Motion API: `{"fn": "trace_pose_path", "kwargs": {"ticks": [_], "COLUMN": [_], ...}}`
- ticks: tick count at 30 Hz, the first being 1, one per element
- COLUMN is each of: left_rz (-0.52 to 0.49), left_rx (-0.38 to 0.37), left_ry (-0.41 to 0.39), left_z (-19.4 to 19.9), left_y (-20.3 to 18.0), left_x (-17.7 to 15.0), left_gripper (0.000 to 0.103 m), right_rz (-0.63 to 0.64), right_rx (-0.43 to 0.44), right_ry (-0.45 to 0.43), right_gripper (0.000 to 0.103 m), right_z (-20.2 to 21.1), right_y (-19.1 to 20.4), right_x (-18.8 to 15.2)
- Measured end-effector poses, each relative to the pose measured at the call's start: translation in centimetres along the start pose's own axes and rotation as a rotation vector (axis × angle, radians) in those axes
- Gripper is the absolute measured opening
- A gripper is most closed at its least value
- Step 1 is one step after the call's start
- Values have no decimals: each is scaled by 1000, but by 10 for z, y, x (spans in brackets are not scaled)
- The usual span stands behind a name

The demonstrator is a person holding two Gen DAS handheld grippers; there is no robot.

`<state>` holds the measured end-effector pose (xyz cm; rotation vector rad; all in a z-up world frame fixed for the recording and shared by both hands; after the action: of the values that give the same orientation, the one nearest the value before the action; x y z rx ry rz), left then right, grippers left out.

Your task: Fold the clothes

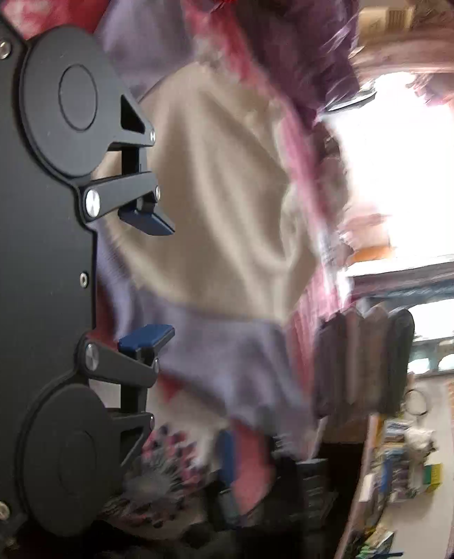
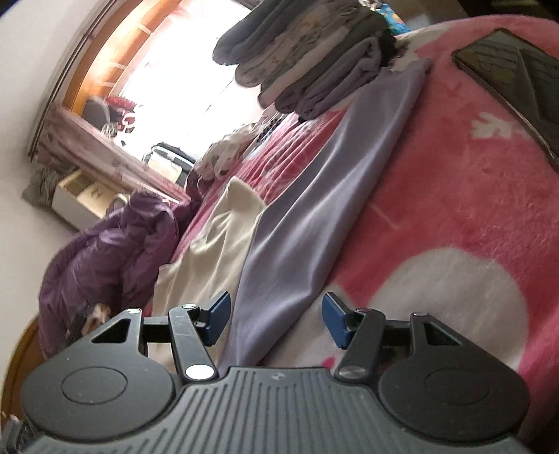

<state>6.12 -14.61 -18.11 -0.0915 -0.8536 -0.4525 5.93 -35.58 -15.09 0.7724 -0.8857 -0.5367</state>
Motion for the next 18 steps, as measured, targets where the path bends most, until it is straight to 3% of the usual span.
{"fn": "trace_pose_path", "kwargs": {"ticks": [1, 5, 10, 12, 14, 18], "left_rz": [-8, -15, 27, 50, 96, 149], "left_rx": [-10, 3, 15, 18, 10, 0], "left_ry": [22, -15, -67, -64, -46, -14], "left_z": [-2, 10, 18, 9, -5, -39], "left_y": [-2, -3, 15, 28, 44, 68], "left_x": [-2, 5, 38, 58, 77, 123], "left_gripper": [56, 56, 56, 50, 42, 38], "right_rz": [-10, -61, -87, -66, 13, 325], "right_rx": [4, 21, 44, 65, 82, 79], "right_ry": [-5, -29, -56, -64, -56, 17], "right_gripper": [59, 59, 60, 59, 58, 53], "right_z": [0, 1, -3, -5, -9, -29], "right_y": [-2, -9, -13, -8, 5, 49], "right_x": [3, 14, 24, 26, 24, 1]}}
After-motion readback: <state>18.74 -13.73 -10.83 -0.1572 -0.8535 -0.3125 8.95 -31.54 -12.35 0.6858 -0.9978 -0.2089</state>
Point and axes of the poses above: each gripper's, at about its wrist camera, not at the fingertips, and z roughly against the way its jaws point, y to its left, x to its top, the point moved 6 cm from there along -z, roughly the way its jaws point, and after that the axes turned 4 degrees about y, right-handed, at the moved point
